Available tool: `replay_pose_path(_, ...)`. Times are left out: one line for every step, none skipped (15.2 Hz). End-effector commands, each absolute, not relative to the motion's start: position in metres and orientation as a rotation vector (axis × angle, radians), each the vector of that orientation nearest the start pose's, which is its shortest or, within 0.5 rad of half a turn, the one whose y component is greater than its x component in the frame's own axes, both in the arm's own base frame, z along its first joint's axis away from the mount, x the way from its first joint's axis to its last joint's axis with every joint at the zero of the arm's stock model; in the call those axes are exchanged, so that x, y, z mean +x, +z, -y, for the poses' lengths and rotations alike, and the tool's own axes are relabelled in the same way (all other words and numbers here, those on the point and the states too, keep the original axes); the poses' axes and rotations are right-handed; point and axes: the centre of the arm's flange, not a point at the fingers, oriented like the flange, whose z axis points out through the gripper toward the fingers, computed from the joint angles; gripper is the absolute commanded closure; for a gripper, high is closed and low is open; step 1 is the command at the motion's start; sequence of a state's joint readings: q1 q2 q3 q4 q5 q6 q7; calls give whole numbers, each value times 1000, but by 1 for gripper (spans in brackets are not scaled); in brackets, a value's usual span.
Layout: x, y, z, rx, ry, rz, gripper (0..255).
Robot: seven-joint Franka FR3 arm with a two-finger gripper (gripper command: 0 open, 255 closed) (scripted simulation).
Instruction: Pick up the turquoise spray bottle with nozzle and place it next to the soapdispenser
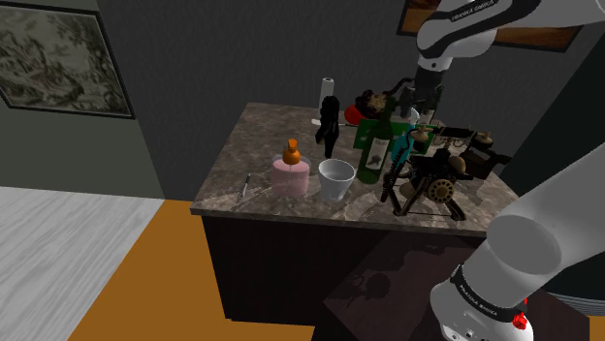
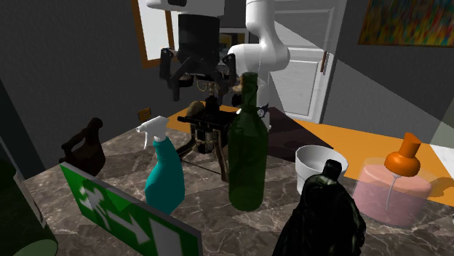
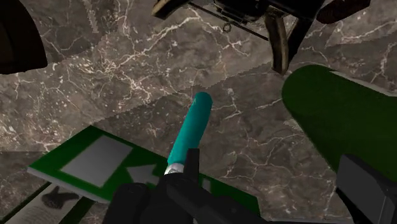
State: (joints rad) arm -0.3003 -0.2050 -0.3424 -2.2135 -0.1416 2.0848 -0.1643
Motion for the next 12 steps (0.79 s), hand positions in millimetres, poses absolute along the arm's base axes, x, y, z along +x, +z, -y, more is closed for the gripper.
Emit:
replay_pose_path(389,458,333,-3155,-71,-699,0)
replay_pose_path(389,456,345,-3156,-75,-722,0)
replay_pose_path(388,454,357,-3156,-79,-745,0)
replay_pose_path(388,452,369,-3156,-84,-768,0)
replay_pose_path(388,452,369,-3156,-84,-768,0)
replay_pose_path(388,447,370,-3156,-84,-768,0)
replay_pose_path(388,442,371,-3156,-84,-768,0)
replay_pose_path(388,437,371,-3156,-84,-768,0)
replay_pose_path(388,431,372,-3156,-84,-768,0)
replay_pose_path(388,426,372,-3156,-84,-768,0)
replay_pose_path(389,421,373,-3156,-84,-768,0)
replay_pose_path(389,413,374,-3156,-84,-768,0)
